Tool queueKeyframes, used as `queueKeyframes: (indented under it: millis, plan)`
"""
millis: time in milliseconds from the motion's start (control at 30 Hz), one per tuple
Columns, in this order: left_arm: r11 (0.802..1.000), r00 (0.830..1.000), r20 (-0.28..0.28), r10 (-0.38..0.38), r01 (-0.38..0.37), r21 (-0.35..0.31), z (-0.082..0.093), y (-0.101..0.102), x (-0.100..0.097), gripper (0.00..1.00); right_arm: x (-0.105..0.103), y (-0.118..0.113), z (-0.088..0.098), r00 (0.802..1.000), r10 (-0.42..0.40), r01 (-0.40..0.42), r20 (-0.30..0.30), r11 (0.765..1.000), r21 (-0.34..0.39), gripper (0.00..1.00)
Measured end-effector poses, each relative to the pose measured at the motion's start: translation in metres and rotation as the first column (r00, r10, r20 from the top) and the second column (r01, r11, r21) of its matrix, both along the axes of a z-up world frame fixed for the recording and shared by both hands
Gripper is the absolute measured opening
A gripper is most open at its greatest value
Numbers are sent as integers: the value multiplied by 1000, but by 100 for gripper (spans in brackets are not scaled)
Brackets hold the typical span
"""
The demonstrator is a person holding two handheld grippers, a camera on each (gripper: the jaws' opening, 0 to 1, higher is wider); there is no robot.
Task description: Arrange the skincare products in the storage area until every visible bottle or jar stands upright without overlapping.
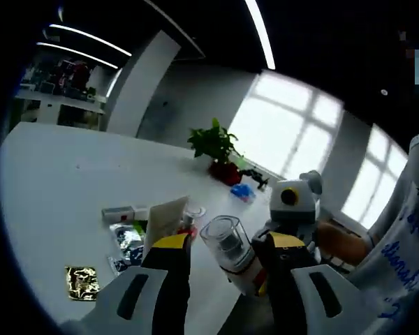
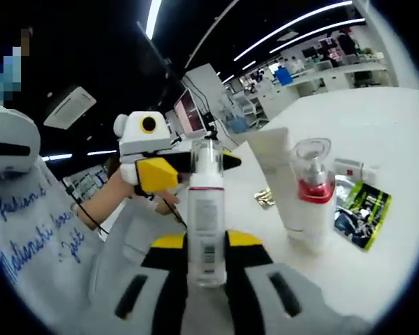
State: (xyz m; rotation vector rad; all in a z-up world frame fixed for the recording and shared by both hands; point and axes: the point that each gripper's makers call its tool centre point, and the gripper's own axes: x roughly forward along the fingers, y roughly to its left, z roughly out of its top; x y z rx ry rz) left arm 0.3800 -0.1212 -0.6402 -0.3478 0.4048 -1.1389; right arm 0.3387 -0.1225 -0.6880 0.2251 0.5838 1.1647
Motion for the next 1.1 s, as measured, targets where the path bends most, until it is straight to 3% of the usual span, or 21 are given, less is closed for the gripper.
queueKeyframes:
  millis: [267,433,533,600,833,1100]
  plan:
    - [1000,1000,-14,-16,15,-21,2,-1,1,26,-1,3,1,1000,14,-14,19,1000,3,19]
    - [999,999,-29,-16,16,-28,3,-2,1,24,-1,4,0,1000,22,-22,20,1000,4,19]
    - [1000,1000,-7,-20,20,-11,3,-3,0,24,-1,6,-2,1000,27,-27,9,1000,14,19]
    - [1000,1000,-7,-24,24,3,1,-3,1,24,-1,8,-5,999,32,-32,11,999,1,20]
    - [998,999,1,-36,35,54,-7,-8,-1,22,2,6,-19,997,52,-44,54,988,-145,20]
    - [996,1000,3,5,-5,92,-13,-10,6,20,10,4,-27,997,9,8,80,977,-215,22]
